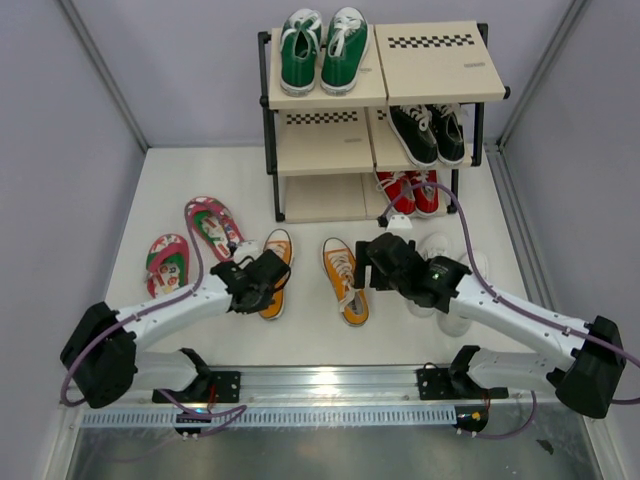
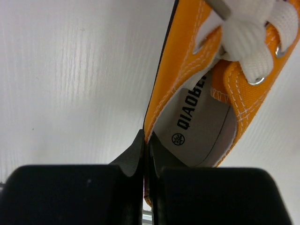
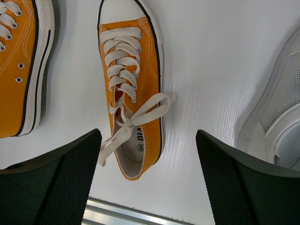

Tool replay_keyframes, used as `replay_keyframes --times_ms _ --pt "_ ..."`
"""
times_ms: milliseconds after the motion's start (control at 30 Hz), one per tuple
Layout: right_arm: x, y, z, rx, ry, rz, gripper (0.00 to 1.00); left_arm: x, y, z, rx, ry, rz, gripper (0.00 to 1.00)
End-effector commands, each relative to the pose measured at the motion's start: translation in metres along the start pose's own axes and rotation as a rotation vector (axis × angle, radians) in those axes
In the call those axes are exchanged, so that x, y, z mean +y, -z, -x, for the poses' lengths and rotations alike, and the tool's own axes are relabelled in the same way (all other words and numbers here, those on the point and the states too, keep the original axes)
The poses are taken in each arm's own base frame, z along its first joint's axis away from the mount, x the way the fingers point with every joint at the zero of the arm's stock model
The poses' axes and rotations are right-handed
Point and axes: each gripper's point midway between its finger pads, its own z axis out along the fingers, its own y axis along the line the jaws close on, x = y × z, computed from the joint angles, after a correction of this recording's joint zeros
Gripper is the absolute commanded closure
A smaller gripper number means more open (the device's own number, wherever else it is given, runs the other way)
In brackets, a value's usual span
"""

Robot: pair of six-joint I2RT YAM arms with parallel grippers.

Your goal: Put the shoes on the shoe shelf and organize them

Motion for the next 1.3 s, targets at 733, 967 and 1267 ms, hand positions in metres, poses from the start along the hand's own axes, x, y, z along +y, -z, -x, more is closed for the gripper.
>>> replay_keyframes --times_ms 733,967,1267 --pt "-0.018 0.009 0.016 -0.073 -0.068 -0.005 0.14 -0.081 0.027 0.136 -0.34 0.13 -0.125 1.0" --pt "-0.022 0.008 0.017 -0.092 -0.073 -0.014 0.14 -0.098 0.015 0.165 -0.387 0.208 -0.182 1.0" --pt "-0.023 -0.001 0.019 -0.081 -0.086 -0.015 0.14 -0.12 -0.01 0.188 -0.398 0.21 -0.186 1.0"
